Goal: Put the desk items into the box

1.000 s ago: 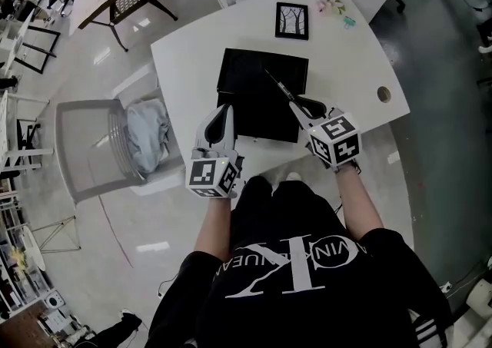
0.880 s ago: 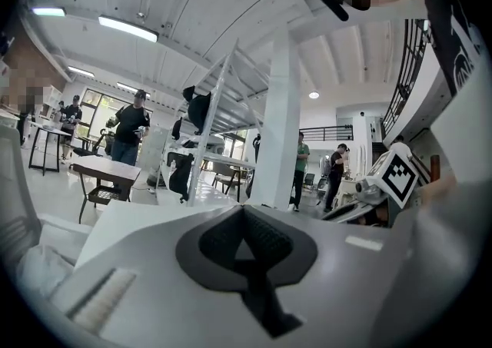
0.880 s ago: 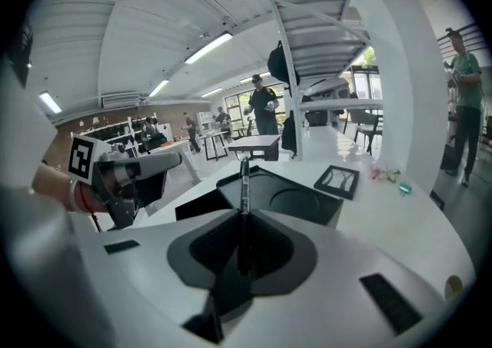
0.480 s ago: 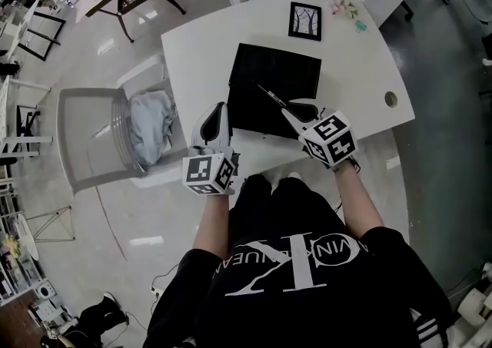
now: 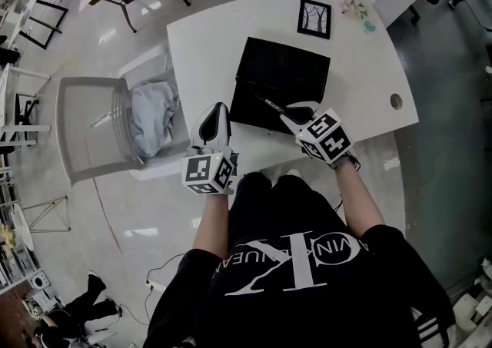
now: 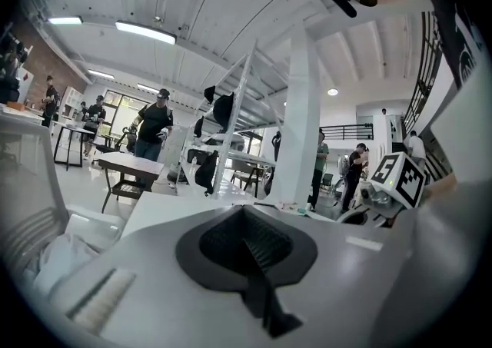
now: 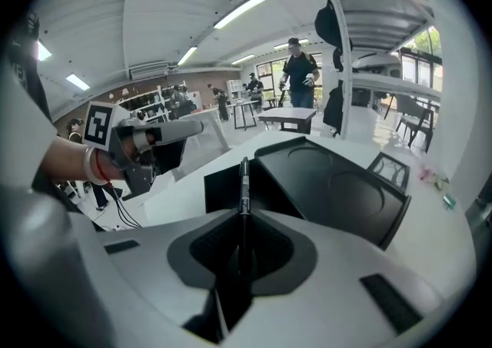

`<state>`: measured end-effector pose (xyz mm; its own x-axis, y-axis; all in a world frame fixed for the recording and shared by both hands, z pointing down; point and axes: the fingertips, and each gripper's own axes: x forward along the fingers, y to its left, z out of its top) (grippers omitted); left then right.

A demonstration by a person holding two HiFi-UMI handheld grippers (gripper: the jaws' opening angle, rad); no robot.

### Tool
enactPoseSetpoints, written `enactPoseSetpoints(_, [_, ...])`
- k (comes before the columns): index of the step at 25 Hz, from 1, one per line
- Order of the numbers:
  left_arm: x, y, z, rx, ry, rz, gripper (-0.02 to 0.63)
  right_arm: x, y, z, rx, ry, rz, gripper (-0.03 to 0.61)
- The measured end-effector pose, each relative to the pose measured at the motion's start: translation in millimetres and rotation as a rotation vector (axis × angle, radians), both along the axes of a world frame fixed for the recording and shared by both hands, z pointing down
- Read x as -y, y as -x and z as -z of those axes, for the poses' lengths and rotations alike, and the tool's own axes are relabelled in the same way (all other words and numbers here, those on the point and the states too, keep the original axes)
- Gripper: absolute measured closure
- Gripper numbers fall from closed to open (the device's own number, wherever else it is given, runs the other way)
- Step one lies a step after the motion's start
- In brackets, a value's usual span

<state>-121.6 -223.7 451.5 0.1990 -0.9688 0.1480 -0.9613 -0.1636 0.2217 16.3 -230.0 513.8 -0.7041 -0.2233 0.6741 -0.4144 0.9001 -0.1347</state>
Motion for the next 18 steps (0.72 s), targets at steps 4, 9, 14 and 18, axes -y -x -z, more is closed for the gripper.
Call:
enactPoseSetpoints(4, [-5,6,-8,-0.006,0.016,0.018,0.604,-5,3,-11,-0.057,0.001,0.047,0.522])
enactPoseSetpoints(9, [-8,11,-16,-0.012,0.033,0.032,0.604,-6,5,-24,-0.129,0.01,0.084,0.522])
enactPoseSetpoints(14, [-8,15,-24,-0.015,0.049,0.047,0.604,-7,6,-35,-0.186,0.012,0.123,0.522])
enactPoseSetpoints(18, [-9,19,-29,-0.02,0.057,0.058,0.604,-6,11,-38,-0.244,-0.023,0.186,0.522])
